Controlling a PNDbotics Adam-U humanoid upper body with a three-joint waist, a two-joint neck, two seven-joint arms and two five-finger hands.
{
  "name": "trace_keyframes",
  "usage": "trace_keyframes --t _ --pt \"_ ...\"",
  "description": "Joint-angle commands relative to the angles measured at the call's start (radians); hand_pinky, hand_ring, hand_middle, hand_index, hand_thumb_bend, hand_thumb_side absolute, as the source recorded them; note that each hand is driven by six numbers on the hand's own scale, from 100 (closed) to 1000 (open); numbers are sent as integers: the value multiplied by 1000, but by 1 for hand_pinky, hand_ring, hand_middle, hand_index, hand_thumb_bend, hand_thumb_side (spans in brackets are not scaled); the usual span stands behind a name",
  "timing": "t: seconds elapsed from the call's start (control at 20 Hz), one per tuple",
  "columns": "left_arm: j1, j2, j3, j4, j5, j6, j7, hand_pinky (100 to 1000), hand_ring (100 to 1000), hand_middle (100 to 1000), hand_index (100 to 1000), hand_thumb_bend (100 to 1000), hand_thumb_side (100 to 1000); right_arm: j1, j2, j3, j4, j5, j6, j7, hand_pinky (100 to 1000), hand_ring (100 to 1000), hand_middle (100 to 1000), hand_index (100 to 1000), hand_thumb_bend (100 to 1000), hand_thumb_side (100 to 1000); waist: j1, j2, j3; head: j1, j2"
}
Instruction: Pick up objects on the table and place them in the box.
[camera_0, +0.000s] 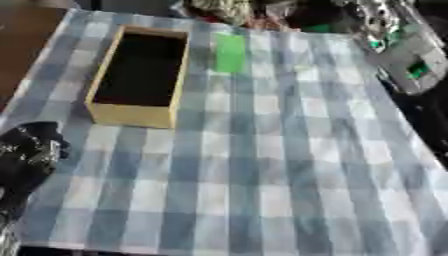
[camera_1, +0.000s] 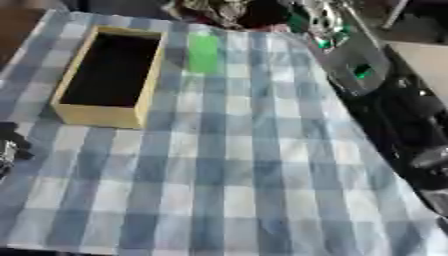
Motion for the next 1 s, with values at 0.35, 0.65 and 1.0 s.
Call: trace_keyframes --t 0.35,0.65,1.0 --pt "-17 25 -8 -16 -3 1 -15 536 562 499 658 100 248 -114 83 -53 243 163 -60 157 903 1000 901 983 493 103 -6 -13 29 -21 -26" --pt "-25 25 -14 -15 -6 2 -26 536 563 500 658 100 248 -146 121 -112 373 244 -65 178 906 1000 895 983 503 128 -13 -10 56 -40 -37" --pt "-28 25 -17 -15 -6 3 -32 536 562 500 659 100 247 -163 146 -160 547 289 -49 132 906 1000 890 983 508 145 -17 -8 89 -60 -48"
